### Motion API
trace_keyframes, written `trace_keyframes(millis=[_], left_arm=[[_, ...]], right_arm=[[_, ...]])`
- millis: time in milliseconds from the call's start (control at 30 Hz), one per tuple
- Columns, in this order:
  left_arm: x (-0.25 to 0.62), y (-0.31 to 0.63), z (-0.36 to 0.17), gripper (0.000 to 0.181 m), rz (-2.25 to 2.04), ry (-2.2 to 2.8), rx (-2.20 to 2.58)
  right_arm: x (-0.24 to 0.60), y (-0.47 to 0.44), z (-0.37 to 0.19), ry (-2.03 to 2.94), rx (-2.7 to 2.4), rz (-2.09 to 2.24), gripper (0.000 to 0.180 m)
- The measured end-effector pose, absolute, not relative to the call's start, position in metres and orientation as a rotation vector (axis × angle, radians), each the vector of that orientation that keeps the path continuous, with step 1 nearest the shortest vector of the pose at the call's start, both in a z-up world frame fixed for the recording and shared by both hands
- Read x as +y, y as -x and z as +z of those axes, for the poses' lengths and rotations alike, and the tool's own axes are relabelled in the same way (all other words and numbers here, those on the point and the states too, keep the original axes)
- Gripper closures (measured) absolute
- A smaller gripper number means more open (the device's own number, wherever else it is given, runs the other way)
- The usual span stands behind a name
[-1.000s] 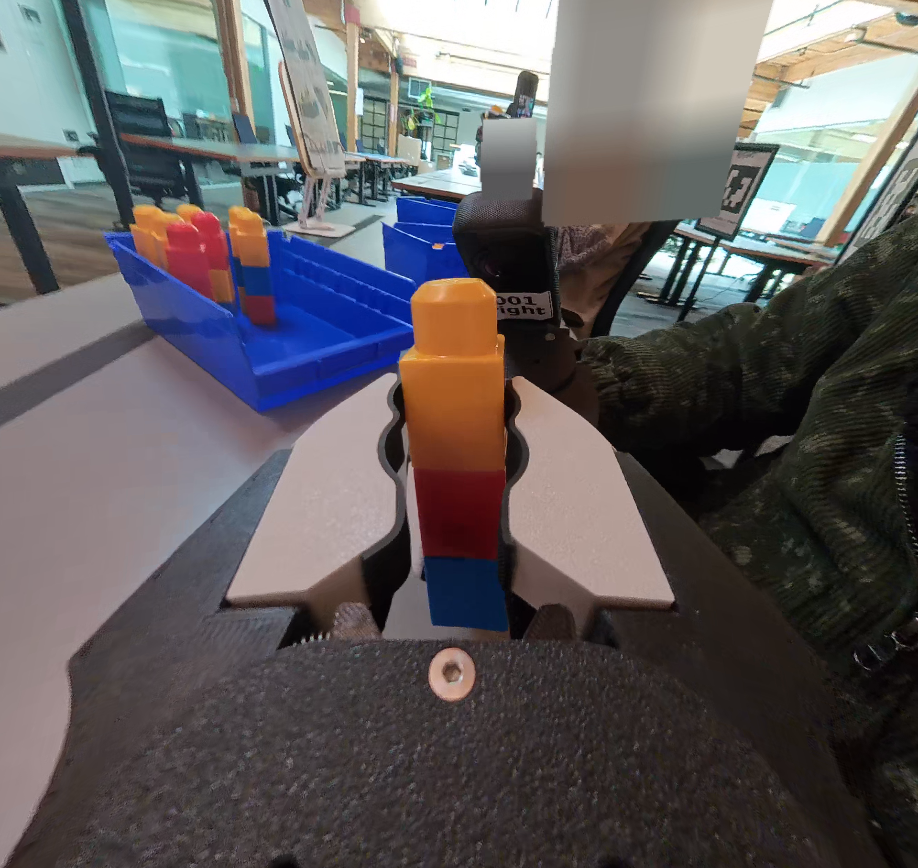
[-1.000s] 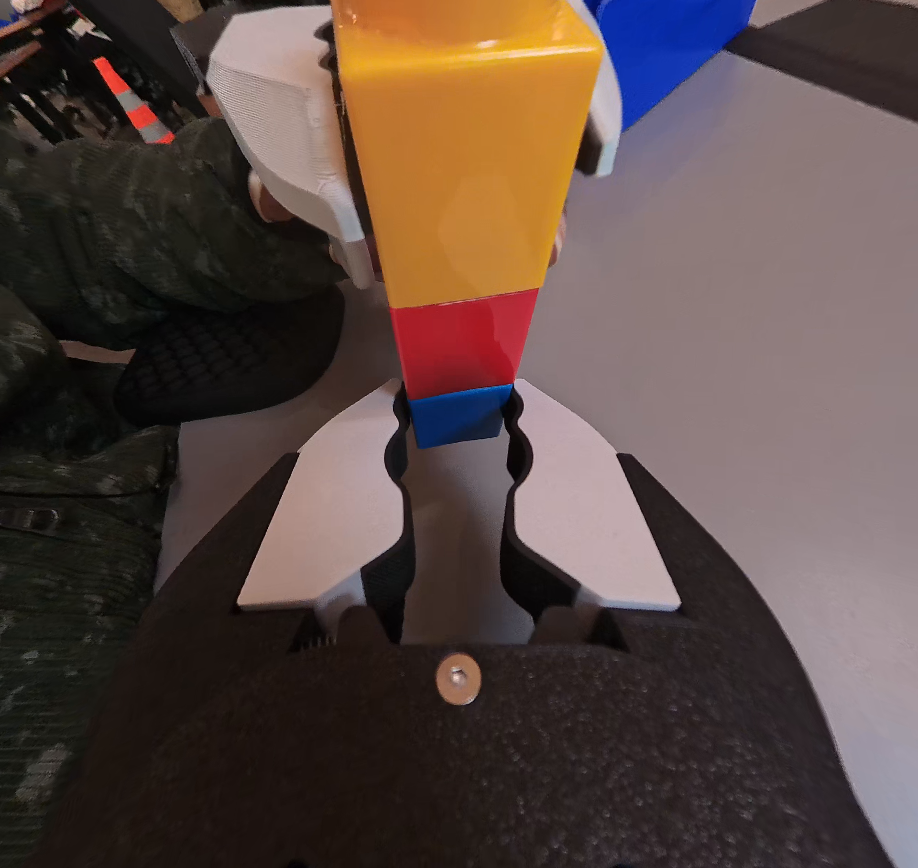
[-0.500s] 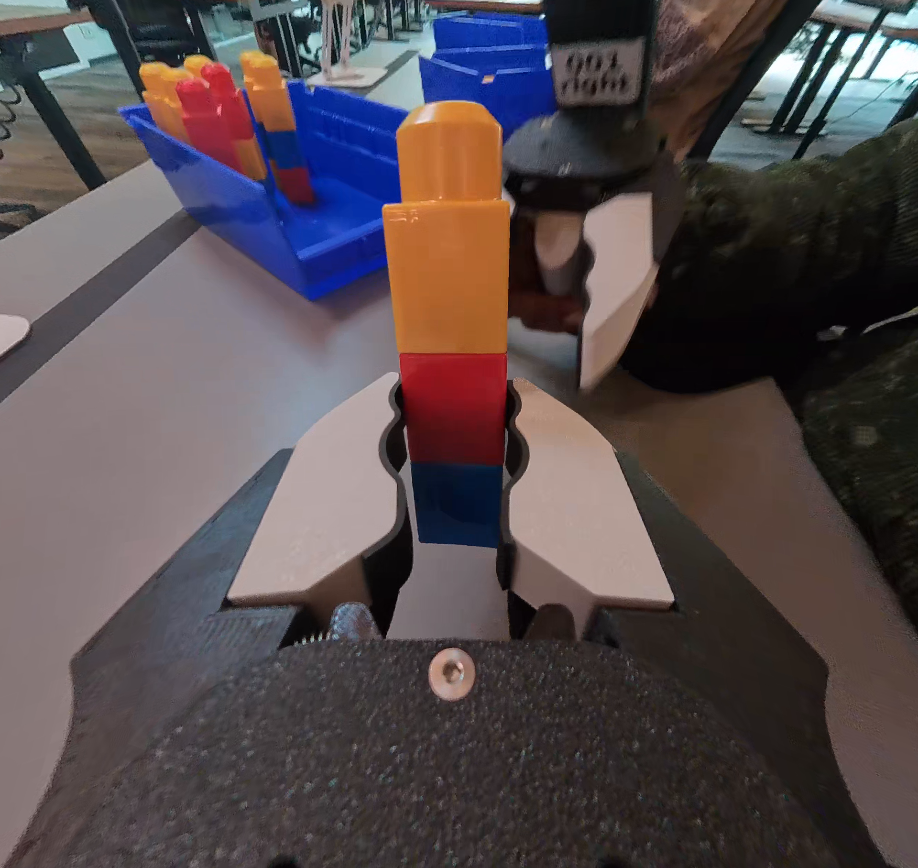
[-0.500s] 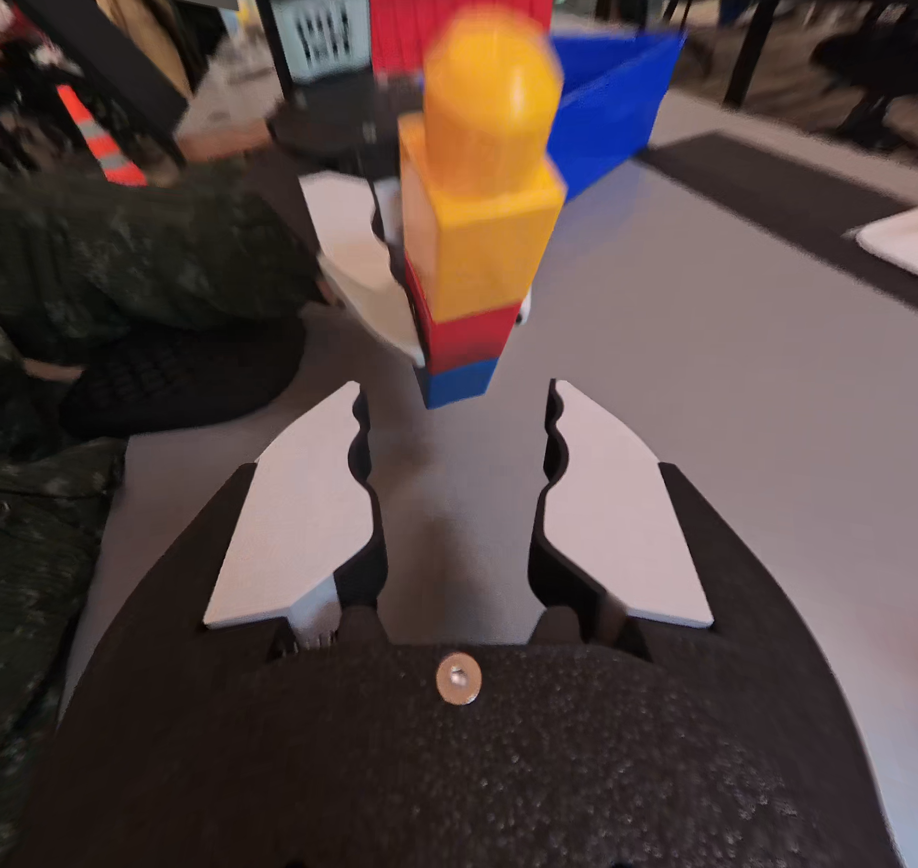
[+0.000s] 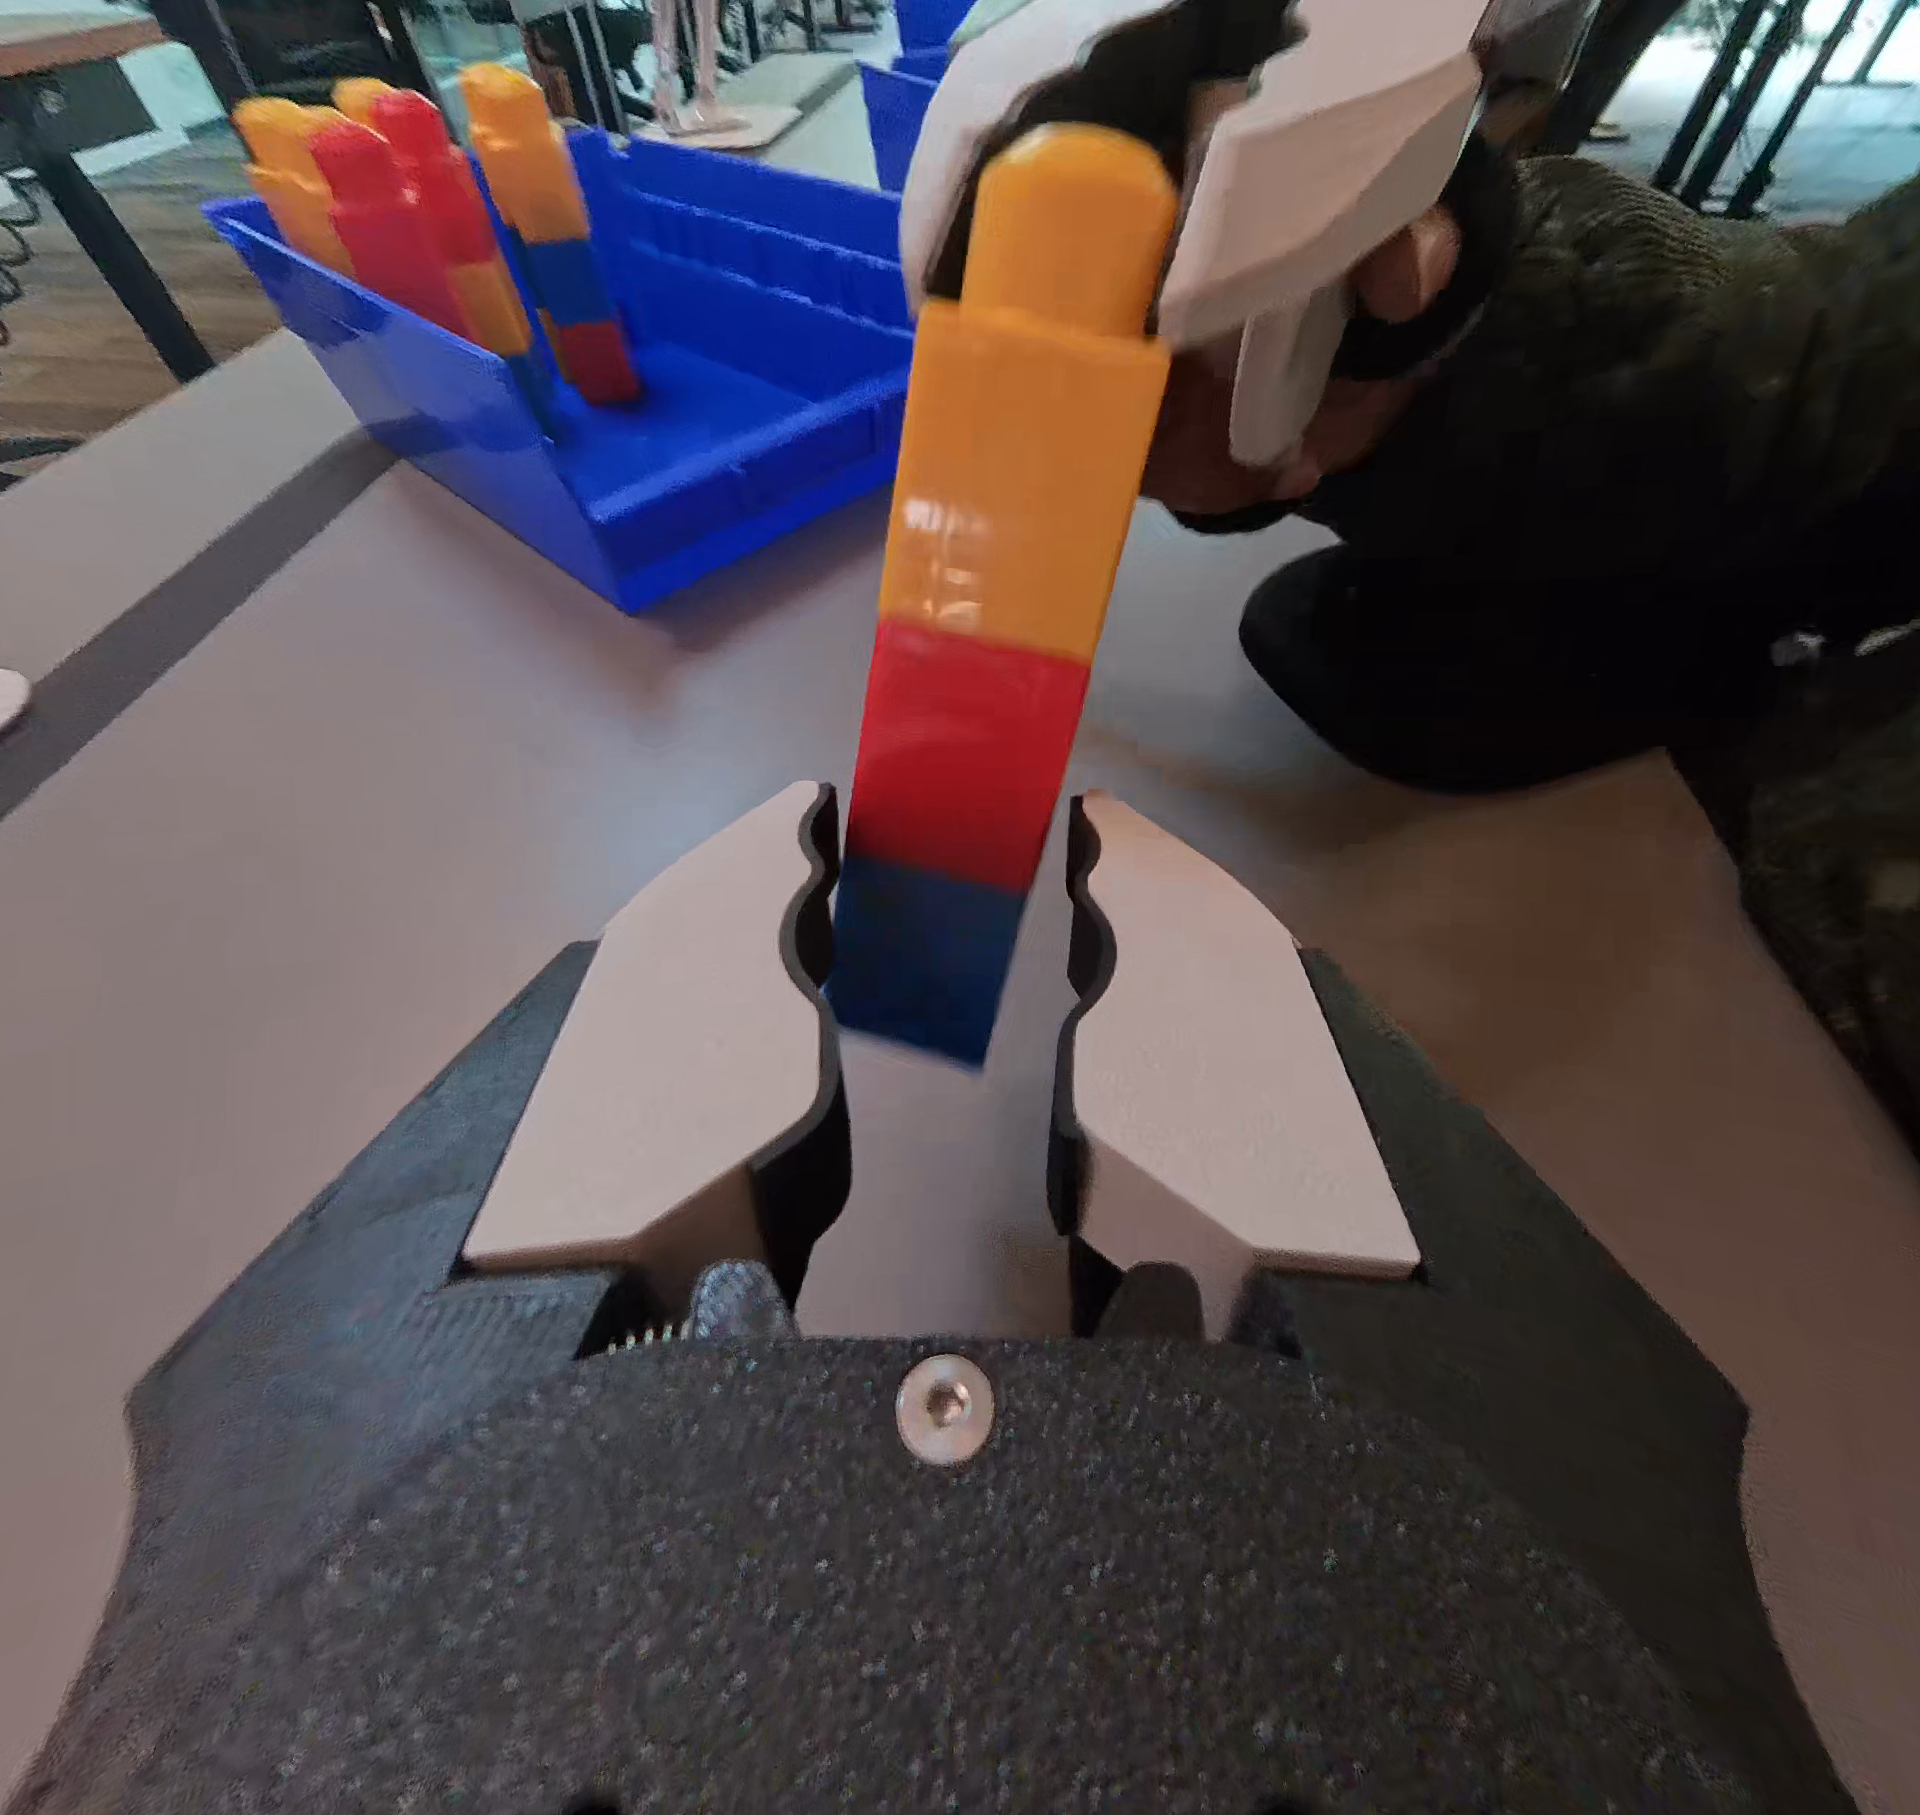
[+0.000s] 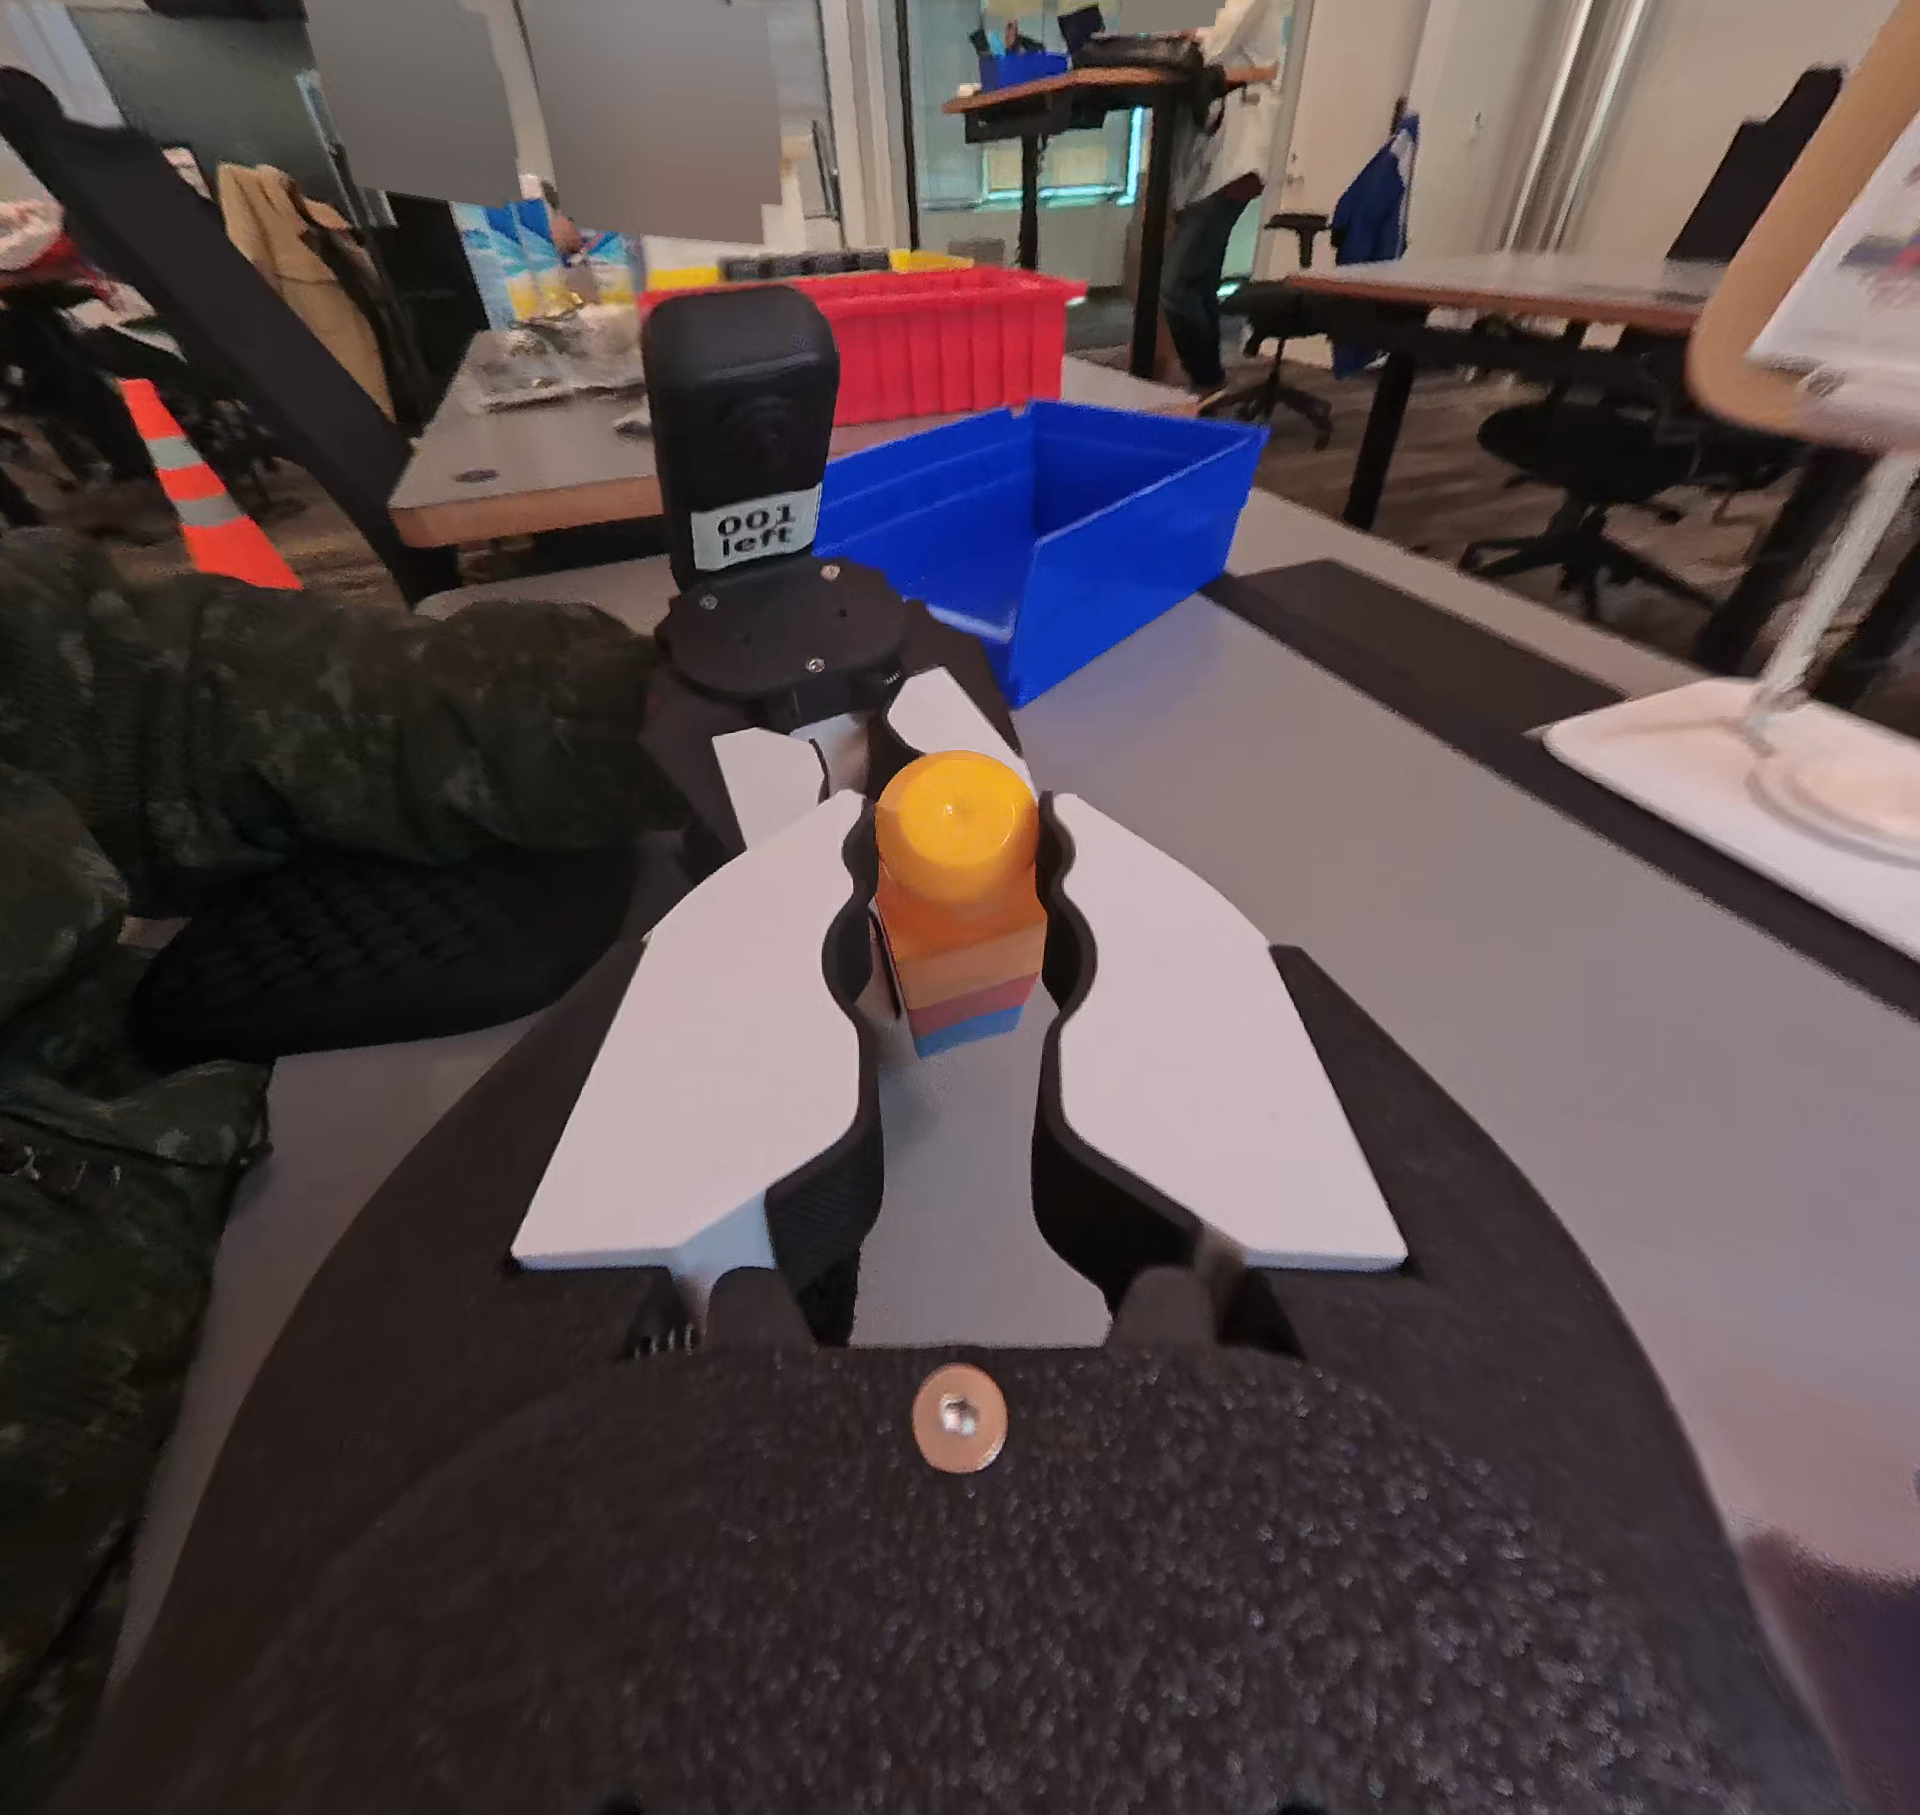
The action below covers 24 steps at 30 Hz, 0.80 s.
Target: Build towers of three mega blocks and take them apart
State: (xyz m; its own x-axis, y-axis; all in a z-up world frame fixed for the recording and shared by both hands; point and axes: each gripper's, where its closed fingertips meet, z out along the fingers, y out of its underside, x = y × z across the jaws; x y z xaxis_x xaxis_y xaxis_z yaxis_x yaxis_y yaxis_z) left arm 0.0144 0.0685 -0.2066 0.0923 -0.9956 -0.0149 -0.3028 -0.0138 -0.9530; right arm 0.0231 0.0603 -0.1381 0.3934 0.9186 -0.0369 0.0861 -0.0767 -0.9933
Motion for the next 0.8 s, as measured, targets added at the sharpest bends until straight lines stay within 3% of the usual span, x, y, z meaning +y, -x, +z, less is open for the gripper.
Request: trace_keyframes(millis=[67,200,300,500,800], left_arm=[[0.082,-0.008,-0.197,0.137,-0.962,1.476,1.273],[0.114,0.011,-0.179,0.175,-0.950,1.484,1.027],[0.126,0.023,-0.173,0.181,-0.907,1.483,0.957],[0.130,0.028,-0.170,0.181,-0.828,1.462,0.942],[0.134,0.027,-0.182,0.181,-0.790,1.475,0.969]], right_arm=[[0.070,-0.042,-0.115,1.476,-0.928,0.807,0.150],[0.125,-0.118,-0.072,1.595,-0.745,0.557,0.150],[0.184,-0.201,-0.057,1.728,-0.572,0.222,0.150],[0.279,-0.310,-0.113,2.033,-0.416,-0.045,0.150],[0.322,-0.329,-0.179,2.149,-0.371,0.067,0.149]])
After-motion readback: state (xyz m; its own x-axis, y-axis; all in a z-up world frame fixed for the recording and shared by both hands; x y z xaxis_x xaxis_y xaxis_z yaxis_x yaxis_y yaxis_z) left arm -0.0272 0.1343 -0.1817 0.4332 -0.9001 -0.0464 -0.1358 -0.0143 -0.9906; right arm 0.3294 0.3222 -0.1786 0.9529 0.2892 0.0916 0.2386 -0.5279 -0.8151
